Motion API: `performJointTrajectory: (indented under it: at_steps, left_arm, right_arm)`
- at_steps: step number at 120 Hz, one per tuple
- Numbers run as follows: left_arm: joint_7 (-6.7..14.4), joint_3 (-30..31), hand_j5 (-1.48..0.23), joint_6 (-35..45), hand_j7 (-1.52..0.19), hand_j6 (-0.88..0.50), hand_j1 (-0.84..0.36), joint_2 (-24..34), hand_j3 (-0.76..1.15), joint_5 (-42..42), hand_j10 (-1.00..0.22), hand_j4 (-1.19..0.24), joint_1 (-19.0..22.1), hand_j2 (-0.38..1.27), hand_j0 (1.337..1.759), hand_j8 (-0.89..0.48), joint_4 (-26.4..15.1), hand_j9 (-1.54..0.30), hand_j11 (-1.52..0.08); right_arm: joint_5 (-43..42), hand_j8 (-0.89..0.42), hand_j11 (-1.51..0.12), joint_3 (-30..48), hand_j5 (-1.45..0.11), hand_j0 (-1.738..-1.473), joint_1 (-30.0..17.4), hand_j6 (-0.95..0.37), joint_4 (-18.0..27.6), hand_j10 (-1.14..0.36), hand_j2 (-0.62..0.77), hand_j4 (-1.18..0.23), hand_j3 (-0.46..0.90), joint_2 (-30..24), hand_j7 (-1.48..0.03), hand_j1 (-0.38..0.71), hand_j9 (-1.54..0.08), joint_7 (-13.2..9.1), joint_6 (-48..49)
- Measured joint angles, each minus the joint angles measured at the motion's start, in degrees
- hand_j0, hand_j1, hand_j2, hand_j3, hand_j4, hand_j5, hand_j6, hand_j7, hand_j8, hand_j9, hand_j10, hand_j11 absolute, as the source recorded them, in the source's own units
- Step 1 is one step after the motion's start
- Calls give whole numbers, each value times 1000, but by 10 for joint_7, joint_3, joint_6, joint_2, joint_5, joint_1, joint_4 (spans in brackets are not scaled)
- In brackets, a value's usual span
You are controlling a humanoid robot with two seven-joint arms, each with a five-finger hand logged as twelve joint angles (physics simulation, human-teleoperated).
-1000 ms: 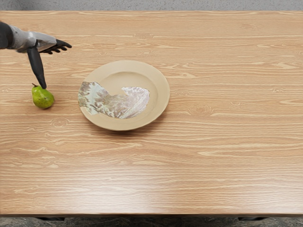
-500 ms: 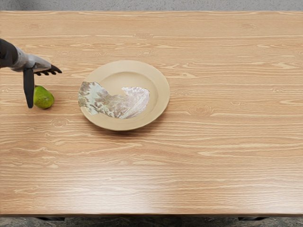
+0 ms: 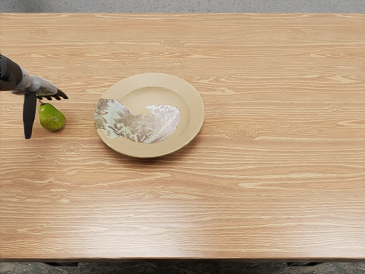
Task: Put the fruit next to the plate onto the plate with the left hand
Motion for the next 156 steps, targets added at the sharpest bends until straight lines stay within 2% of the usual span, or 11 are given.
performJointTrajectory:
  at_steps: [28, 55, 68, 109, 156]
  left_arm:
    - [1, 2, 0, 0, 0, -3, 349, -15, 0, 6, -2, -2, 0, 0, 1658, -2, 30, 0, 0]
    - [1, 1, 0, 0, 0, -2, 349, -58, 0, 7, -1, -2, 12, 0, 1658, -2, 94, 0, 0]
    - [1, 1, 0, 0, 0, -2, 349, -65, 0, 10, -1, -2, 21, 0, 1658, -2, 111, 0, 0]
    - [1, 0, 0, 0, 0, -2, 349, -83, 0, 27, -1, -1, 32, 0, 1658, -2, 120, 0, 0]
    - [0, 0, 0, 0, 0, -2, 349, -91, 0, 25, -1, -1, 41, 0, 1658, -2, 111, 0, 0]
  right_arm:
    - [0, -24, -31, 0, -31, -1658, 0, -24, 0, -24, -5, -24, 0, 0, -31, -320, -31, 0, 0]
    - [0, -24, -31, 0, -31, -1658, 0, -24, 0, -24, -5, -24, 0, 0, -31, -320, -31, 0, 0]
    - [0, -24, -31, 0, -31, -1658, 0, -24, 0, -24, -5, -24, 0, 0, -31, -320, -31, 0, 0]
    - [0, -24, -31, 0, -31, -1658, 0, -24, 0, -24, -5, -24, 0, 0, -31, -320, -31, 0, 0]
    - [0, -24, -31, 0, -31, -1658, 0, -24, 0, -24, -5, -24, 0, 0, -31, -320, -31, 0, 0]
